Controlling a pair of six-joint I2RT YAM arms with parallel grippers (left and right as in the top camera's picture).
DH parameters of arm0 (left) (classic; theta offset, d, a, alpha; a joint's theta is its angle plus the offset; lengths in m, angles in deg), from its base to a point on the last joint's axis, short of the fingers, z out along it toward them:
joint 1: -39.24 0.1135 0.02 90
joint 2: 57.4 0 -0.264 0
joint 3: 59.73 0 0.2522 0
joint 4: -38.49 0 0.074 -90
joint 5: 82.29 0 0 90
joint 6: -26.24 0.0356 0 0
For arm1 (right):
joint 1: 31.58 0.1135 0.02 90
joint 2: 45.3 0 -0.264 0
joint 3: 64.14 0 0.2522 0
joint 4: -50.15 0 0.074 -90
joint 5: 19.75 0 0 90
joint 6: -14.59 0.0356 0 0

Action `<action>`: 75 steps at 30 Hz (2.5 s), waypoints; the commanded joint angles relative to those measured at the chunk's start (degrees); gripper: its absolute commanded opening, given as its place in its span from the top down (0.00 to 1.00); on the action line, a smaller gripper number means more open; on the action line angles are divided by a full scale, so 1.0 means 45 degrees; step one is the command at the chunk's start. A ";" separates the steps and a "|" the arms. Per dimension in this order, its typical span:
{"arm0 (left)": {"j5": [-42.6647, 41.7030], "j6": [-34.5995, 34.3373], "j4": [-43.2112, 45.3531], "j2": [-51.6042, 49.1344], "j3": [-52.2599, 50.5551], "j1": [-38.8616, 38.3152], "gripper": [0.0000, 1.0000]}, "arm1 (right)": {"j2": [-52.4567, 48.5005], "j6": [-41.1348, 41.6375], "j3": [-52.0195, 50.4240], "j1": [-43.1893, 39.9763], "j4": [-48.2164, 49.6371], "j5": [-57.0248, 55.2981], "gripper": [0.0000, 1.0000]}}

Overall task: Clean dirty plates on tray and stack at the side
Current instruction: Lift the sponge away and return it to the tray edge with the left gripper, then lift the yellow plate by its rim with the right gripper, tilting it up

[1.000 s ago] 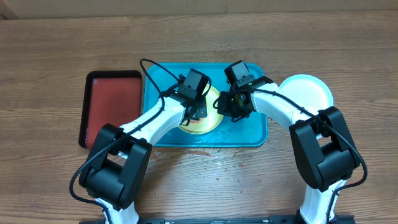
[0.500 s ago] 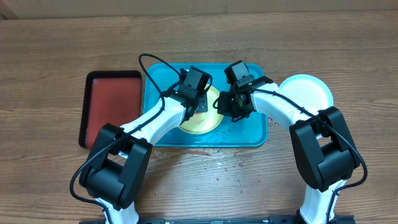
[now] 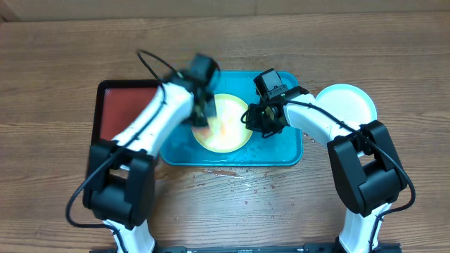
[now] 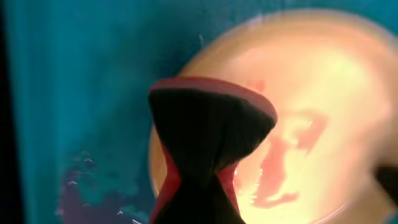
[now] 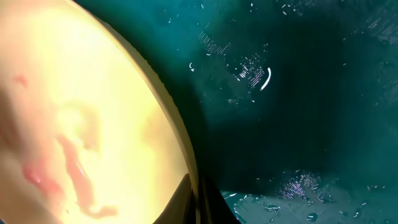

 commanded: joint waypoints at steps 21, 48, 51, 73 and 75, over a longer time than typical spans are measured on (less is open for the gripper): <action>0.0073 0.0758 -0.2327 0.0087 0.3293 0.0894 0.96 | 0.3045 -0.0559 0.1001 0.0238 -0.3177 -0.5780 0.96; 0.0068 0.0758 -0.2225 0.0087 0.3293 0.0889 0.96 | 0.5095 -0.1059 0.1001 0.5819 -0.5202 -2.1075 0.96; 0.0034 0.0758 -0.2225 0.0087 0.3293 0.0889 0.96 | 0.5095 -0.1064 0.1001 0.5833 -0.5207 -2.1260 0.96; 0.0039 0.0758 -0.2234 0.0087 0.3293 0.0889 0.96 | 0.5095 -0.1059 0.1001 0.5877 -0.5197 -2.2343 0.96; 0.0039 0.0758 -0.2225 0.0087 0.3293 0.0889 0.96 | 0.5095 -0.1059 0.1001 0.5877 -0.5197 -2.2343 0.96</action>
